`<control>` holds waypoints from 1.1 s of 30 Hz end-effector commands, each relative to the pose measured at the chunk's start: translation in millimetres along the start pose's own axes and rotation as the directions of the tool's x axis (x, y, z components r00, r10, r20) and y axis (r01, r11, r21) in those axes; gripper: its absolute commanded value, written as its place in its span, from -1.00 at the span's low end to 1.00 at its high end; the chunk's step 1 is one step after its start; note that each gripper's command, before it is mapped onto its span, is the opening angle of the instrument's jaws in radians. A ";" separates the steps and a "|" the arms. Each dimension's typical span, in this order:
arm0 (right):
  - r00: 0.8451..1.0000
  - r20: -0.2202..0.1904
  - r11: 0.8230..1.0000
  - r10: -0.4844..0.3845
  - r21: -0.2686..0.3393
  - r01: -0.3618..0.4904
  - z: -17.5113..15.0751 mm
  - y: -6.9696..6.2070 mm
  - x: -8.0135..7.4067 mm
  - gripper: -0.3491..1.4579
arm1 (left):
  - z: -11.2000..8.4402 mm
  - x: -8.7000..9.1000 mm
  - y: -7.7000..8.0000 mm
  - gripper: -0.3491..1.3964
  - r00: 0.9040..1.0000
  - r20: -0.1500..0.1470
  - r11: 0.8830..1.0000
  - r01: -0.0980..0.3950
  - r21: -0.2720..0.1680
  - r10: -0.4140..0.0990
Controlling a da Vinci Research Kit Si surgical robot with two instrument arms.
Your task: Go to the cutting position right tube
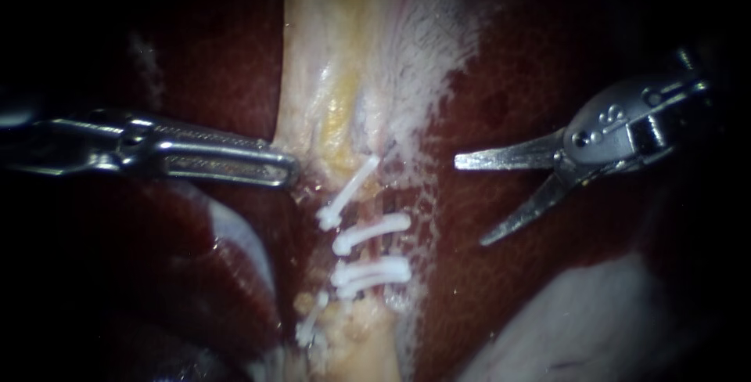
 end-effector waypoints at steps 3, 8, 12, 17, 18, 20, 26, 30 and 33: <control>0.999 -0.005 0.999 0.036 0.029 -0.036 0.3 0.2 -0.2 0.97 | -0.1 -0.2 -0.1 -1.00 1.000 0.000 1.000 0.000 0.000 0.000; 0.993 -0.005 0.990 0.116 0.076 -0.115 1.4 0.0 -1.5 0.97 | -1.1 -1.2 0.2 -1.00 1.000 -0.002 1.000 0.005 0.012 -0.005; 0.983 0.002 0.977 0.182 0.114 -0.181 2.9 -0.9 -2.7 0.94 | -2.7 -2.7 0.3 -1.00 1.000 0.002 1.000 0.014 -0.003 -0.014; 0.969 0.016 0.953 0.245 0.178 -0.244 4.9 -2.3 -4.0 0.84 | -4.8 -5.0 -0.8 -1.00 1.000 0.020 1.000 0.010 -0.008 -0.010; 0.968 0.020 0.947 0.251 0.204 -0.249 5.2 -2.5 -4.1 0.81 | -5.1 -5.4 -1.1 -1.00 1.000 0.026 1.000 0.007 -0.010 -0.007; 0.964 0.027 0.936 0.263 0.237 -0.262 5.6 -2.8 -4.3 0.71 | -5.8 -6.3 -2.0 -1.00 0.999 0.035 1.000 0.006 -0.008 -0.006; 0.953 0.057 0.911 0.296 0.282 -0.300 7.3 -3.7 -4.8 0.49 | -7.2 -8.3 -4.2 -1.00 0.998 0.057 1.000 -0.012 -0.004 0.012; 0.949 0.073 0.898 0.306 0.307 -0.313 8.8 -4.2 -4.9 0.36 | -7.9 -9.1 -5.3 -1.00 0.998 0.066 1.000 -0.014 -0.003 0.014; 0.946 0.080 0.895 0.314 0.308 -0.323 9.6 -4.2 -5.0 0.30 | -8.1 -9.4 -5.8 -1.00 0.998 0.069 1.000 -0.013 -0.003 0.013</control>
